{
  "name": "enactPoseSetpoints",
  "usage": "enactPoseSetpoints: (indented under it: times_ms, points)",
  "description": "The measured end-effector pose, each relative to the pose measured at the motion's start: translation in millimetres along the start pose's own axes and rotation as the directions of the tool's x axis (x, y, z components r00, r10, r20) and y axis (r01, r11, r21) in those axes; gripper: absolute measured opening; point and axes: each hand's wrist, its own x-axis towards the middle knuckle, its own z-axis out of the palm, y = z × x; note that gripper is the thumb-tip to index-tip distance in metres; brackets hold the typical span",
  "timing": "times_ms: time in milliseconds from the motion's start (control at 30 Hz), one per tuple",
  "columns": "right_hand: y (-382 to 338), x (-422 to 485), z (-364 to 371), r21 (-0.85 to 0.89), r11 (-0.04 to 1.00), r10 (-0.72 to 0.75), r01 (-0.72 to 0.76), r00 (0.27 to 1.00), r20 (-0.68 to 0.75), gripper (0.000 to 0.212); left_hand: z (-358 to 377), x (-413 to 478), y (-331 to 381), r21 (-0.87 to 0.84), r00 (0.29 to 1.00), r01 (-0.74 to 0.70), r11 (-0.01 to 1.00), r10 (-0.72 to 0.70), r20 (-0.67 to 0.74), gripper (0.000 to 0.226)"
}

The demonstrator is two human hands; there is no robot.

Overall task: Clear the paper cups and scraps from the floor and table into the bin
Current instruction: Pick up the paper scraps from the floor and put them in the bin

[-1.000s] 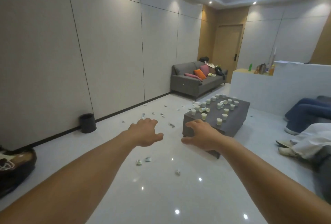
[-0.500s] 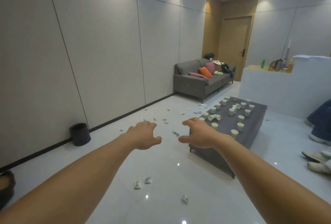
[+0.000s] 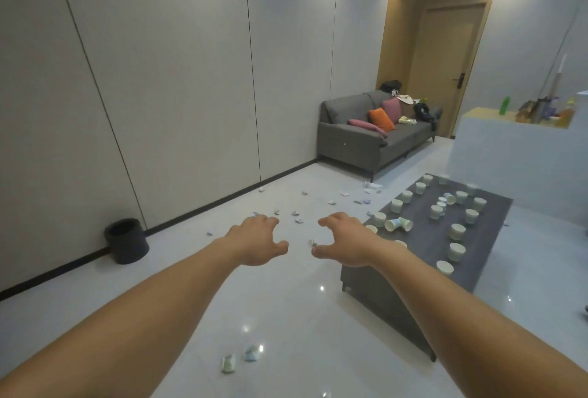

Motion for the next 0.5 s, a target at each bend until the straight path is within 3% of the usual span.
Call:
enactPoseSetpoints:
  times_ms: [267, 500]
  points:
    - [56.9, 182.2, 24.0, -0.013, 0.999, 0.030, -0.029, 0.996, 0.089, 0.075, 49.5, 193.0, -41.1, -0.061, 0.996, 0.008, 0.998, -0.003, 0.085, 0.074]
    - [109.6, 320.2, 75.8, 0.013, 0.995, 0.093, -0.100, 0.962, 0.256, 0.077, 108.7, 330.4, -68.1, -0.116, 0.969, 0.035, 0.993, -0.006, 0.245, 0.073]
